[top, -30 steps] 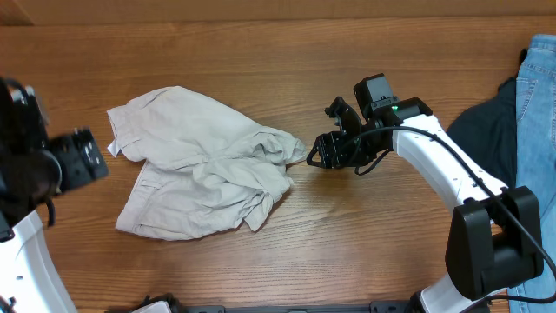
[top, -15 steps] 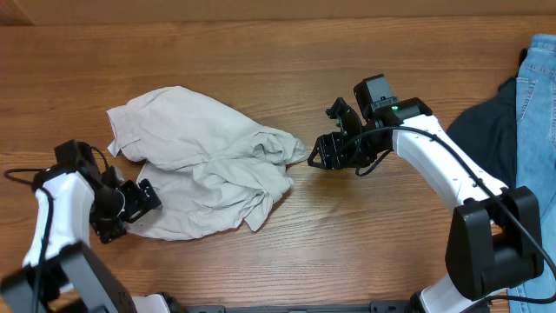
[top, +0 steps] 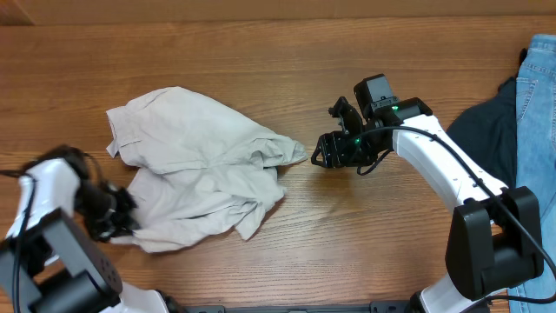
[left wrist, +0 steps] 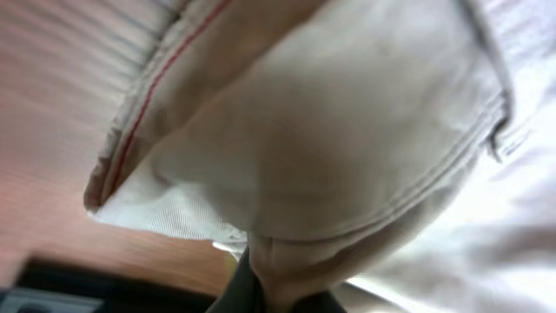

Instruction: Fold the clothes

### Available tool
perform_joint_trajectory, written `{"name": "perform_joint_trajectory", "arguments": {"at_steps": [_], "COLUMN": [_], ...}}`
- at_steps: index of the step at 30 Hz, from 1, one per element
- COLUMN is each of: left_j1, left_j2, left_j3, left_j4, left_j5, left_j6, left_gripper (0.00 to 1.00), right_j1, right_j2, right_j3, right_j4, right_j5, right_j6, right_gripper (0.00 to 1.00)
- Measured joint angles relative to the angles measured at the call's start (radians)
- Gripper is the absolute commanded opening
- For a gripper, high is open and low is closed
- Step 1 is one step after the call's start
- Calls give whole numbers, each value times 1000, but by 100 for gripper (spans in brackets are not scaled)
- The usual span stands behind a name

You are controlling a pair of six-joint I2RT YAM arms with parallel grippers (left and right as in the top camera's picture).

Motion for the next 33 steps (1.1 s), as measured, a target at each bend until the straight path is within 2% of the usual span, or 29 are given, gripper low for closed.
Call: {"name": "perform_joint_trajectory", "arguments": {"at_steps": [5,12,16,19,22,26,28,29,30,31,33], "left_j1": [132,154,154,154,154,154,154,154,154,154,154], "left_j2": [-152,-233,-233,-233,-234,-234,-234,-234,-234,-234,-234], "left_j3": [240,372,448,535,592,631,642,645,652,658,668], "left_j4": [-134,-174,-177,-185,-211,-231,-234,-233,-234,-235,-237], "left_j5": [55,201,312,383,411,435,475,486,498,508,525], "left_j6": [30,64,64,64,64,65,68,69,72,74,81], "left_gripper": [4,4,4,4,4,4,4,4,4,4,4], "right_j1": [51,340,552,669,718,719,713,713,712,712,713], "right_j2": [0,0,0,2,21,80,128,145,165,182,199], "right_j3": [0,0,0,0,0,-1,-3,-2,-2,-2,-2], "right_j4": [-40,-21,71,165,272,396,504,544,590,612,623], "right_j5": [-6,-23,-6,70,162,249,280,283,286,282,265], "right_j6": [17,-54,-89,-63,-6,87,121,132,158,174,191], "right_gripper": [73,77,86,87,84,76,75,70,47,8,4]}}
